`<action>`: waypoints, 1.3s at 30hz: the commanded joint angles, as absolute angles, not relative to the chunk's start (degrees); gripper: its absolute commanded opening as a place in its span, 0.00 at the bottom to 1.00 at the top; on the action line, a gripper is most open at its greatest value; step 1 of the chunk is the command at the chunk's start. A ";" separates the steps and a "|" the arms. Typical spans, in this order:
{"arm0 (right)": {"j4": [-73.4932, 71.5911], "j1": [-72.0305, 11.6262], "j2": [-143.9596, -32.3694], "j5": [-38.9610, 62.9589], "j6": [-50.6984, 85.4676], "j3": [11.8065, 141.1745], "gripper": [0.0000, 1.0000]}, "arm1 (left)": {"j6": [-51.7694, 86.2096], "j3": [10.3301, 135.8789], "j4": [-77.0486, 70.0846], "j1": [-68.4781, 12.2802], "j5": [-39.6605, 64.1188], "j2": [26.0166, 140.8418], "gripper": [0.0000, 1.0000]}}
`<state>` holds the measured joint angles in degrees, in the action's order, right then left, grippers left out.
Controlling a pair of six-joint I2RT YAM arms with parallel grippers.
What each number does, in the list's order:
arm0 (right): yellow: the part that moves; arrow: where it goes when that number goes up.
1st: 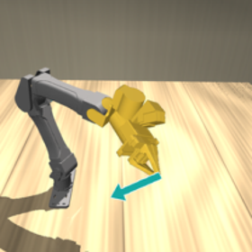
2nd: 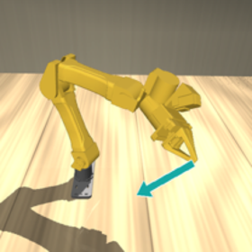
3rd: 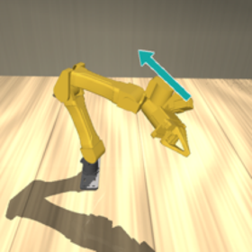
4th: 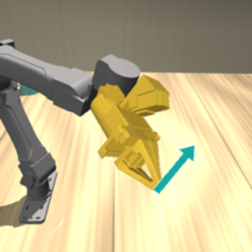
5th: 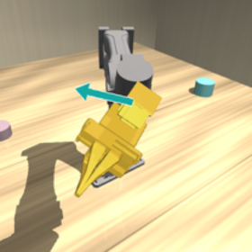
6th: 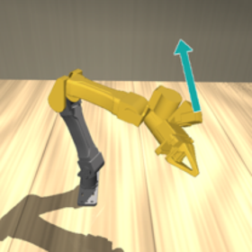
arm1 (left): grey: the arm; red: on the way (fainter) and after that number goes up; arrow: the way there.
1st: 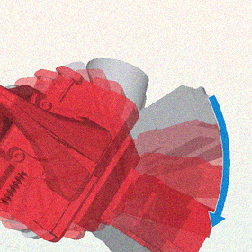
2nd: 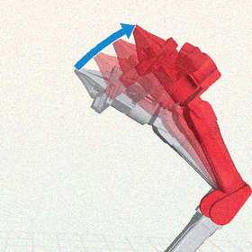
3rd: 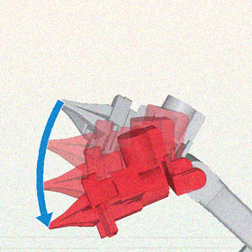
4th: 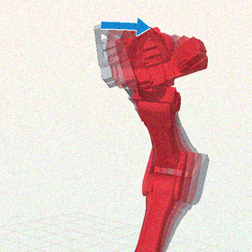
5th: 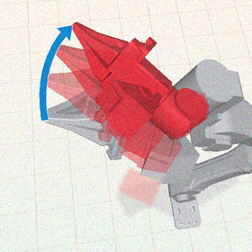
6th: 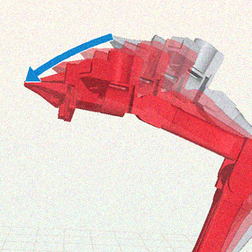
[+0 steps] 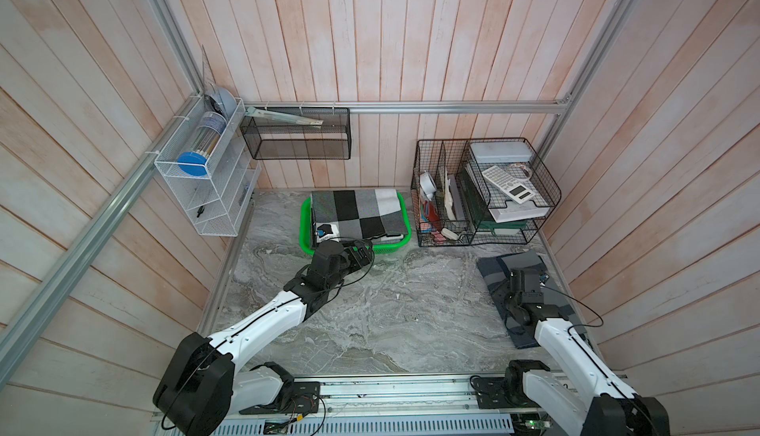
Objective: Put the folded scarf in the basket
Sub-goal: Adjust the scarf at the center of the board.
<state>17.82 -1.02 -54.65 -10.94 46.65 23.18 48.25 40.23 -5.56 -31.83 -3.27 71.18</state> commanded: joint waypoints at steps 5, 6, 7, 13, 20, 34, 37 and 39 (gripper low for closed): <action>15.19 -0.76 -58.67 -10.40 47.88 21.73 0.59 | 47.85 39.90 -6.04 -31.99 -4.16 72.28 1.00; 14.90 -0.74 -59.24 -10.37 48.21 21.55 0.57 | 47.85 39.97 -5.93 -31.99 -4.32 72.39 1.00; 14.62 -0.77 -59.87 -10.40 48.51 21.30 0.55 | 47.86 40.01 -5.89 -32.02 -4.33 72.50 1.00; 15.53 -0.77 -63.12 -9.45 49.93 22.56 0.37 | 47.64 39.93 -5.54 -32.01 -5.05 72.51 1.00; 14.41 -0.75 -66.30 -3.52 46.47 23.53 0.07 | 47.46 39.73 -5.42 -32.13 -5.44 72.95 1.00; 3.83 -24.53 -67.58 1.94 56.67 25.97 0.00 | 47.64 38.47 -5.61 -32.25 -8.00 70.82 1.00; 1.99 -31.54 -69.20 1.42 57.06 29.31 0.08 | 47.65 38.24 -5.60 -32.26 -8.53 70.11 1.00; 3.07 -34.48 -70.04 0.34 55.49 31.72 0.27 | 47.64 38.02 -5.53 -32.24 -8.71 69.86 1.00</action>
